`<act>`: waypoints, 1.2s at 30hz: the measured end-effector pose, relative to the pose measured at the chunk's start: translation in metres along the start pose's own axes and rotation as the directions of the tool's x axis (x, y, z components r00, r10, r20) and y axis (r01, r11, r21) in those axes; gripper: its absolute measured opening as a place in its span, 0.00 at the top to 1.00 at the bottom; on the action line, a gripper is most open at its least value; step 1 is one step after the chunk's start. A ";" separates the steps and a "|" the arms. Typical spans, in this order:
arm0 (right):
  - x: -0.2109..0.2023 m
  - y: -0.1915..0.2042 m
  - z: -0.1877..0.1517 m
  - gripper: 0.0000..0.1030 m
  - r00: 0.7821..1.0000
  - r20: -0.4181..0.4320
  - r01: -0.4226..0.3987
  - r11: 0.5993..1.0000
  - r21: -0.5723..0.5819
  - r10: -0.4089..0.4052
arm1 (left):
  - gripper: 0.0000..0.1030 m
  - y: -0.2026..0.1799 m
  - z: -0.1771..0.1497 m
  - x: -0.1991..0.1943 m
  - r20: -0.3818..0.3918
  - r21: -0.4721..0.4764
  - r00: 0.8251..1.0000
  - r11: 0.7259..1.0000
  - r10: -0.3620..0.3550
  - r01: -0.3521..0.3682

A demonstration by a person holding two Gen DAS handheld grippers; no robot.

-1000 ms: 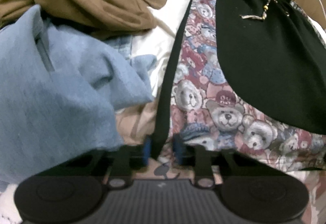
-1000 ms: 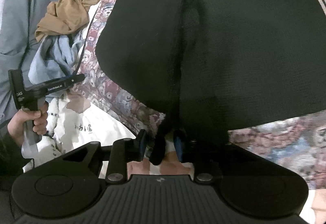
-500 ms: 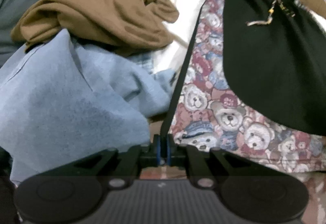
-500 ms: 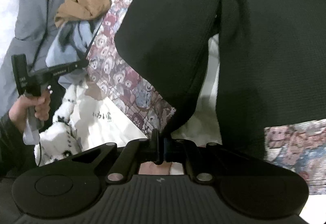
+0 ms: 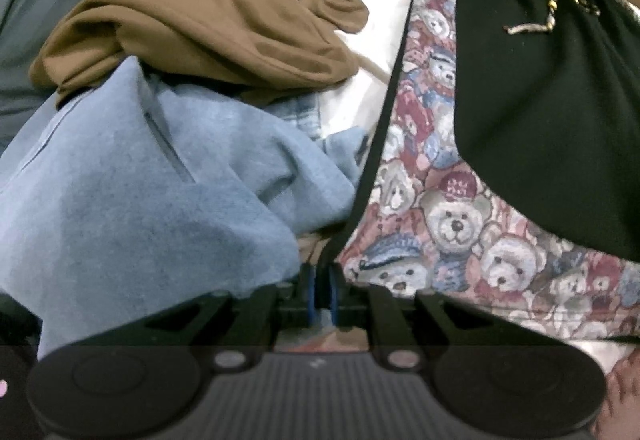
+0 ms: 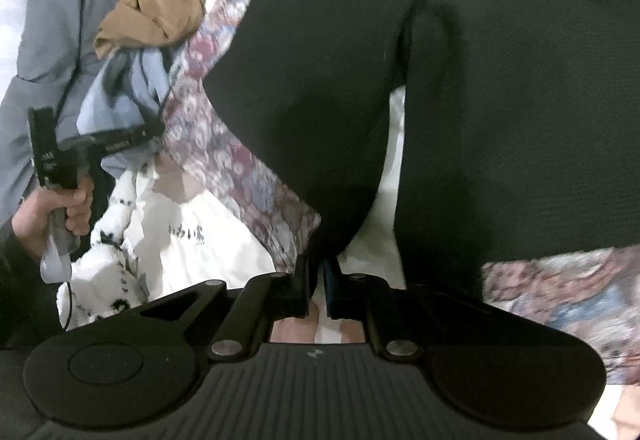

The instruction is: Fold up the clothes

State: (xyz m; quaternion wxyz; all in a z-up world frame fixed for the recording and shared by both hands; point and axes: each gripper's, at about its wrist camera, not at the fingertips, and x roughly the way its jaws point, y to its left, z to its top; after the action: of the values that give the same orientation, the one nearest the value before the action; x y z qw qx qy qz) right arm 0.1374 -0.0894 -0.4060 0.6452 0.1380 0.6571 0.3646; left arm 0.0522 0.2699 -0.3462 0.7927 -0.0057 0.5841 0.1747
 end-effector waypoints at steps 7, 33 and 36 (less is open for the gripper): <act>-0.040 0.000 0.019 0.78 0.989 0.140 0.051 0.998 -0.038 -0.045 | 0.87 -0.001 0.000 -0.031 0.063 -0.064 0.998 0.998 -0.017 0.021; -0.064 -0.077 0.049 0.79 0.861 0.332 0.356 0.922 0.151 -0.386 | 0.96 -0.032 0.050 0.056 0.036 -0.032 0.995 0.995 -0.094 0.095; -0.063 -0.089 0.042 0.78 0.850 0.304 0.395 0.902 0.172 -0.430 | 0.97 -0.030 0.050 0.063 0.011 -0.026 0.999 0.998 -0.054 0.054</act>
State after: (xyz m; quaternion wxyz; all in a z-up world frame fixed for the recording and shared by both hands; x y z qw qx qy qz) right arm 0.2114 -0.1801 -0.4135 0.8024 0.0865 0.5699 0.1544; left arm 0.1229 0.2697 -0.3941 0.7998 -0.0311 0.5774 0.1611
